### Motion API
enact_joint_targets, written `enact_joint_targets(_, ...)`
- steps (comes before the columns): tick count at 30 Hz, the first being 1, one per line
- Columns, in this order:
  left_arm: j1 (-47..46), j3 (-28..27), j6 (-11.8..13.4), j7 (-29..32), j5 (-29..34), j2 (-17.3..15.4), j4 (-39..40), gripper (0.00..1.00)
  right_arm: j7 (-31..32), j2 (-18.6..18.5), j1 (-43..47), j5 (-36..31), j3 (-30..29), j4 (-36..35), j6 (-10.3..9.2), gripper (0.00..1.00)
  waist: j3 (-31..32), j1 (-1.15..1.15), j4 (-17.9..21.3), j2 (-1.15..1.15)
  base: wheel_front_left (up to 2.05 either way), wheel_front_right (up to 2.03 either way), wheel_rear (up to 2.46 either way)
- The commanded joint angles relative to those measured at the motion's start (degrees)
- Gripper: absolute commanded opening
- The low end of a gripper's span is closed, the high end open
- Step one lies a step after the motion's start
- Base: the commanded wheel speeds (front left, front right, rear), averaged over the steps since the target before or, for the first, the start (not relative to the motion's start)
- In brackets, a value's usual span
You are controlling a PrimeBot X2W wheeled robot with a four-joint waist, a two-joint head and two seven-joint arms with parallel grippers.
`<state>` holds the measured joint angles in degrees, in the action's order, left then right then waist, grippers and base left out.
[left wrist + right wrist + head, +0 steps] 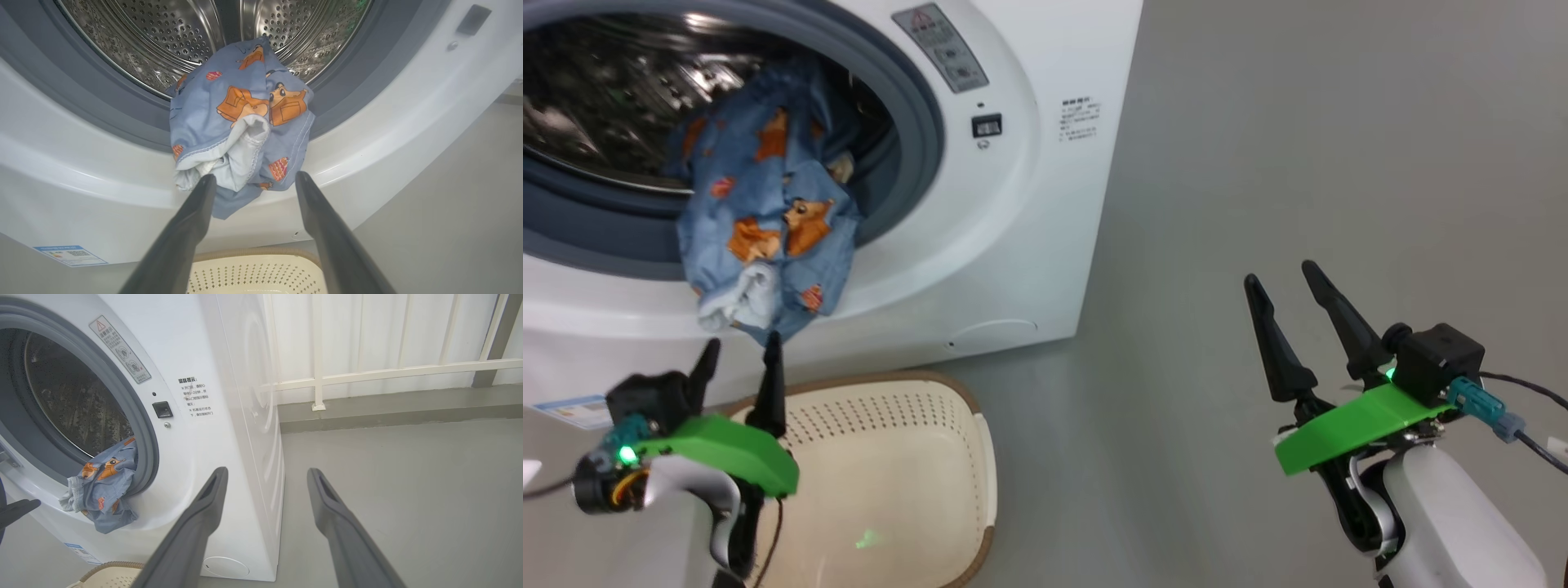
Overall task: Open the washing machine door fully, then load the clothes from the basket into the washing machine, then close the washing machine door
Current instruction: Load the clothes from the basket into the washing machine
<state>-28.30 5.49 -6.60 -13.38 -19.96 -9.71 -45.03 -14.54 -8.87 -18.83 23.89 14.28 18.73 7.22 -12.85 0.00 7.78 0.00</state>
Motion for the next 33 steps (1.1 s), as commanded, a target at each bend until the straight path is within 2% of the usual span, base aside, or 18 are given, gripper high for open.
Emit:
enact_joint_targets(1, -3.6, -1.3, -0.4, -0.7, -0.9, -2.5, -1.5, 1.0, -0.5, 0.5, -1.7, -1.0, 0.5, -1.8, 0.26, 1.0, -4.0, 0.0, 2.3, 0.0, 0.0, 0.0, 0.0)
enact_joint_targets(11, -14.7, -0.7, -0.8, -1.3, -2.9, -6.3, -12.6, 1.0, -0.5, 2.3, -3.6, -2.3, -0.4, -3.3, 0.26, 1.0, -11.1, 0.0, 5.9, 0.0, 0.0, 0.0, 0.0)
enact_joint_targets(21, -20.7, 0.0, -0.9, -0.6, -6.5, -8.6, -18.9, 1.0, -0.5, 3.7, -4.0, -2.7, -1.1, -4.3, 0.26, 1.0, -14.5, 0.0, 8.3, 0.0, 0.0, 0.0, 0.0)
enact_joint_targets(29, -24.6, 0.7, -0.9, -1.1, -8.2, -10.6, -21.4, 1.0, -0.5, 4.3, -4.2, -3.2, -1.6, -4.8, 0.26, 1.0, -15.8, 0.0, 8.6, 0.0, 0.0, 0.0, 0.0)
enact_joint_targets(30, -24.8, 0.7, -0.9, -1.2, -8.3, -10.6, -21.4, 0.8, -0.5, 4.4, -4.2, -3.3, -1.7, -4.7, 0.26, 1.0, -15.8, 0.0, 8.5, 0.0, 0.0, 0.0, 0.0)
enact_joint_targets(31, -24.9, 0.9, -0.9, -1.3, -8.4, -10.5, -21.3, 0.43, -0.5, 4.4, -4.2, -3.3, -1.8, -4.7, 0.26, 1.0, -15.7, 0.0, 8.4, 0.0, 0.0, 0.0, 0.0)
enact_joint_targets(32, -24.8, 1.1, -0.9, -1.4, -8.4, -10.3, -21.2, 0.0, -0.5, 4.4, -4.2, -3.4, -1.9, -4.6, 0.26, 1.0, -15.6, 0.0, 8.2, 0.0, 0.0, 0.0, 0.0)
enact_joint_targets(33, -24.6, 1.4, -0.9, -1.4, -8.5, -10.2, -21.2, 0.0, -0.5, 4.5, -4.2, -3.4, -1.8, -4.5, 0.26, 1.0, -15.5, 0.0, 8.1, 0.0, 0.0, 0.0, 0.0)
